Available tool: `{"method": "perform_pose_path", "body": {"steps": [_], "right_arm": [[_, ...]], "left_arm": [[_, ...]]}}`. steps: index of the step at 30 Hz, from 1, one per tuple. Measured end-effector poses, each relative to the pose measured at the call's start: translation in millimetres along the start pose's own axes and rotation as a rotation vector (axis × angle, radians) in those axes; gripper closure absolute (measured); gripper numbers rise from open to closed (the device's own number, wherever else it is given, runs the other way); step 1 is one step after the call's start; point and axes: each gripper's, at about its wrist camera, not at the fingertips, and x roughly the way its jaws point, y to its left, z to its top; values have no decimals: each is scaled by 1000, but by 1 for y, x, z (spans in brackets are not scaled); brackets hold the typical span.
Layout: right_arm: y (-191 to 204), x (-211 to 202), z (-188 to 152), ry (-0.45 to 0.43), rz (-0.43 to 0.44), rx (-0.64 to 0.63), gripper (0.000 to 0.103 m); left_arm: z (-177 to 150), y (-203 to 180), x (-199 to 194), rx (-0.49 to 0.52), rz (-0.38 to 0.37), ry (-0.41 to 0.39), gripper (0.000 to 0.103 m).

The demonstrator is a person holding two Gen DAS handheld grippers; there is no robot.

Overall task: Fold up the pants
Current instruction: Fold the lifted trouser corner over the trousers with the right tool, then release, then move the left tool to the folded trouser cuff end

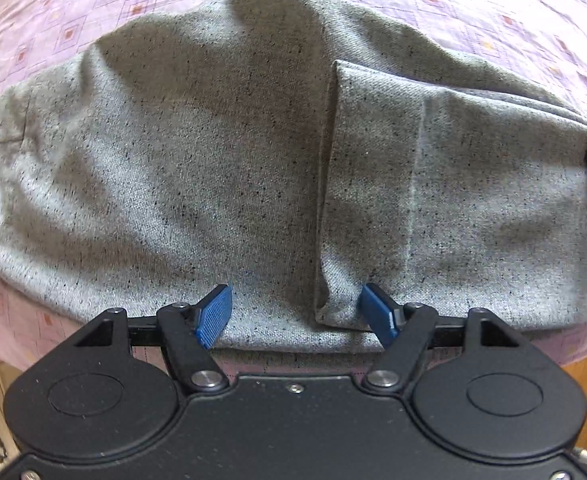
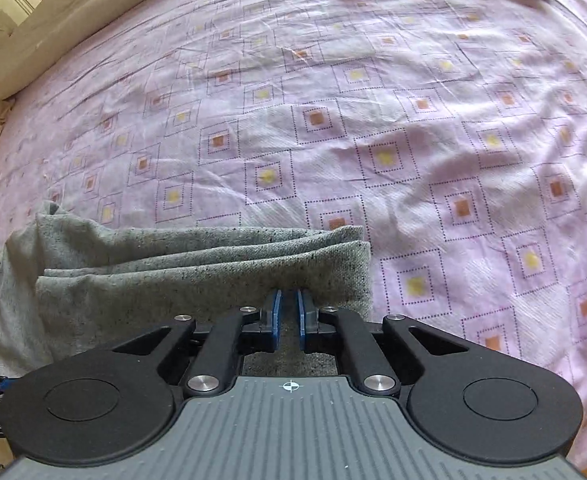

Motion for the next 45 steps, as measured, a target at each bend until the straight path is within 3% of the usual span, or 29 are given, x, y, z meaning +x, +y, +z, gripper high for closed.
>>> {"method": "perform_pose_path", "body": {"steps": [7, 14, 20, 25, 29, 32, 40, 45], "right_arm": [[-3, 2, -2, 5, 12, -19, 96], [-2, 2, -3, -15, 16, -38, 96], [5, 1, -7, -45, -15, -41, 96], [24, -5, -8, -69, -105, -6, 95], [58, -22, -20, -144, -79, 28, 94], [106, -28, -34, -200, -29, -35, 94], [227, 6, -45, -158, 101, -141, 94], [257, 33, -21, -151, 41, -65, 94]], "left_arm": [[3, -20, 1, 5, 36, -12, 29], [2, -24, -29, 45, 58, -95, 33], [2, 20, -67, 35, 65, -194, 33], [4, 82, -80, 13, 79, -237, 33], [3, 138, -74, -12, 101, -231, 33], [4, 179, -66, -27, 104, -219, 33], [15, 245, -56, -16, 111, -209, 33], [19, 264, -54, 1, 85, -220, 33]]}}
